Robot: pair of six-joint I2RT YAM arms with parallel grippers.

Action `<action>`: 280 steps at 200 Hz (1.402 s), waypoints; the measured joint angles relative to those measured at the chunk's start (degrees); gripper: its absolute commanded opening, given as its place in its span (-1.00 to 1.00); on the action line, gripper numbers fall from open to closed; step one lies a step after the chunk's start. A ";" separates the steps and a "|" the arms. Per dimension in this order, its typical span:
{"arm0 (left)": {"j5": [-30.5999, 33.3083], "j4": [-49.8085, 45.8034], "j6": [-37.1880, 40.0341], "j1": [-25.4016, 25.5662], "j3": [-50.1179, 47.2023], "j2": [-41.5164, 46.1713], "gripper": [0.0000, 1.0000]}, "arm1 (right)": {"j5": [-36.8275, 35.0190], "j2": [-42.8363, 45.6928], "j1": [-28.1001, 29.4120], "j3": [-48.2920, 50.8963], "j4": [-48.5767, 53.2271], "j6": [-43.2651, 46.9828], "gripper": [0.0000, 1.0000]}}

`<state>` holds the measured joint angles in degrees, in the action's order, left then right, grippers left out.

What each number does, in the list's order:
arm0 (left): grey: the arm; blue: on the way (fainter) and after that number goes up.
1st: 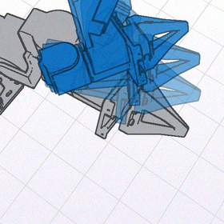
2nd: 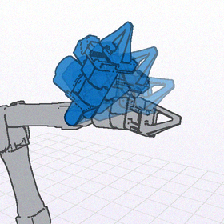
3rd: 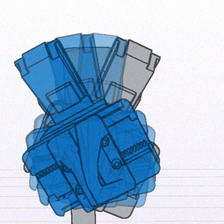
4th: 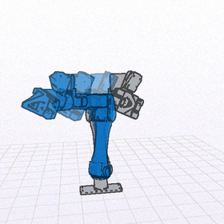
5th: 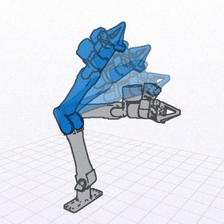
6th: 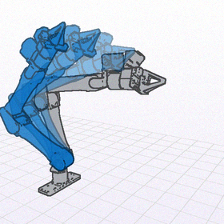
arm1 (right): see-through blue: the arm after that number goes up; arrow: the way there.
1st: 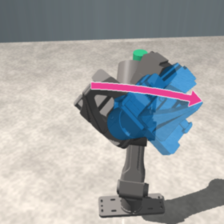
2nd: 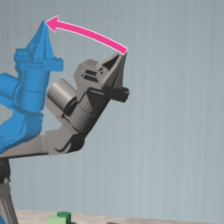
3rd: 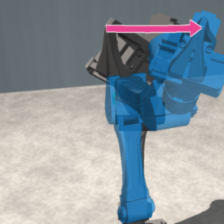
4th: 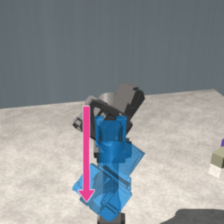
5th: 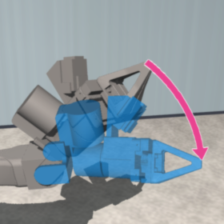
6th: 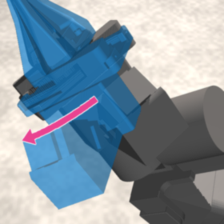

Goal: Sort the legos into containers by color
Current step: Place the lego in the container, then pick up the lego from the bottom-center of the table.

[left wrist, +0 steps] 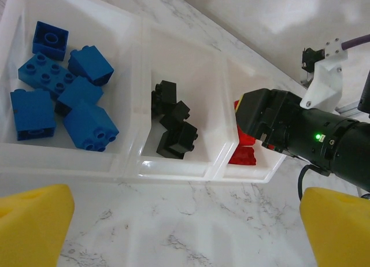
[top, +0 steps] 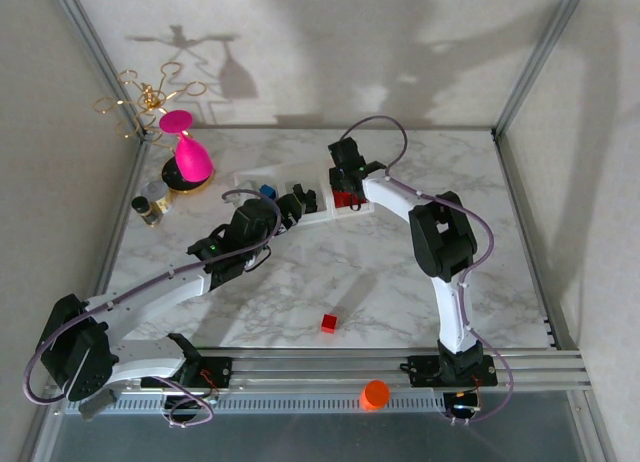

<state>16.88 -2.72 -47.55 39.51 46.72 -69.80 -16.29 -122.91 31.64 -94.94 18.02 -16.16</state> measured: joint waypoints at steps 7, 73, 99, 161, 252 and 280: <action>-0.02 0.00 0.00 -0.02 0.00 0.00 0.99 | -0.02 -0.02 -0.07 -0.28 0.42 0.17 0.05; -0.85 -0.13 0.00 -0.35 0.00 1.25 0.99 | 1.62 5.33 -0.09 1.70 0.85 0.35 0.09; -1.31 -0.72 -0.02 -0.35 0.00 3.58 0.99 | 2.67 13.18 0.17 6.93 0.48 0.13 0.08; -3.32 -3.89 -0.24 -0.35 -6.47 11.39 0.99 | 4.98 29.55 4.79 23.30 0.00 -1.53 0.16; -3.87 -10.08 -0.46 -0.35 -16.55 26.32 0.99 | 5.86 39.43 24.33 41.22 7.39 -14.84 0.39; -4.04 -12.00 -0.70 -0.35 -18.05 28.50 0.99 | 5.62 39.52 31.23 42.21 9.44 -20.98 0.52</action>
<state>12.84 -14.72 -48.25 39.16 28.67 -41.30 -10.68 -83.40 62.87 -52.73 27.46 -37.15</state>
